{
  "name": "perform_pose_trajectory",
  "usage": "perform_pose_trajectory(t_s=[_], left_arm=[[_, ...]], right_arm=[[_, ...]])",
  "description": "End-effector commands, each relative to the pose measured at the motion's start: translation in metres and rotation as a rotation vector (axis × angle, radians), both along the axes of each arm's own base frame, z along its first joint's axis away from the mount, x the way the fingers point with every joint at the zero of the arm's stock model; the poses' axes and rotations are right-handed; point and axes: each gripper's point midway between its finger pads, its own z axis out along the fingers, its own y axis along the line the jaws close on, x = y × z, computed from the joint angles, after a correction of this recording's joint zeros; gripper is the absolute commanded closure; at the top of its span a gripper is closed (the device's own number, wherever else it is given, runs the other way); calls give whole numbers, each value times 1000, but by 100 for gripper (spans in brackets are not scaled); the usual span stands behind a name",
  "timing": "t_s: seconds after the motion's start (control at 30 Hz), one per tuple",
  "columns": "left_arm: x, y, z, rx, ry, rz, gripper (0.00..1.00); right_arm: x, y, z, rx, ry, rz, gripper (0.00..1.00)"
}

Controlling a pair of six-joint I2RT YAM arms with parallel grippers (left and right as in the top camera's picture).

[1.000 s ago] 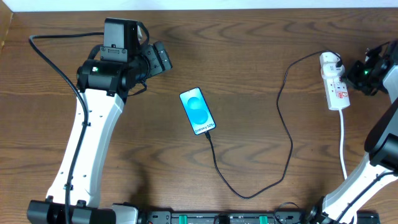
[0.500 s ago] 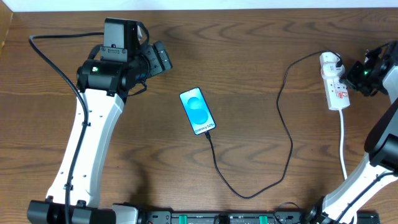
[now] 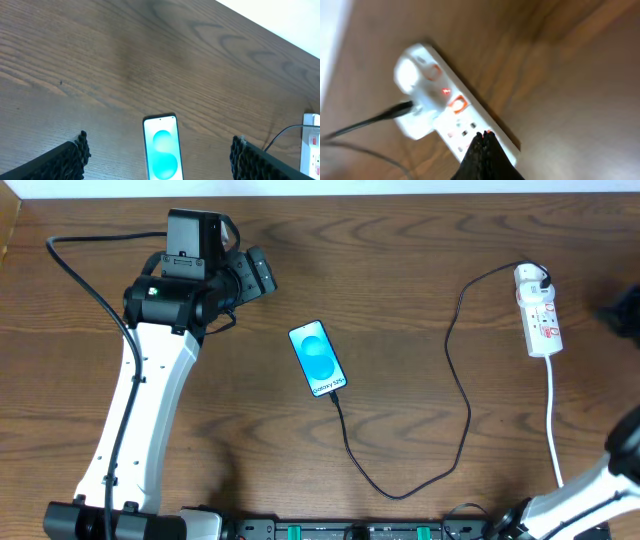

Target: Plug charger to phone and switch on socket

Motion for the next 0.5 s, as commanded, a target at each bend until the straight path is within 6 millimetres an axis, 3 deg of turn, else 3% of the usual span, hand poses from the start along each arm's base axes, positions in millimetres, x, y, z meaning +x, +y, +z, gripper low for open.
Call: perform_pose_trajectory(t_s=[0.0,0.13,0.2,0.47], left_arm=[[0,4,9,7,-26,7,9],[0,3,9,7,-26,6,9],[0,4,9,7,-26,7,9],[0,3,9,7,-26,6,9]], right_arm=[[2,14,73,-64,-142,55,98],[-3,59,112,-81,-225,217,98],[-6,95,131,-110,-250,327,98],[-23,209,165,-194,-295,640,92]])
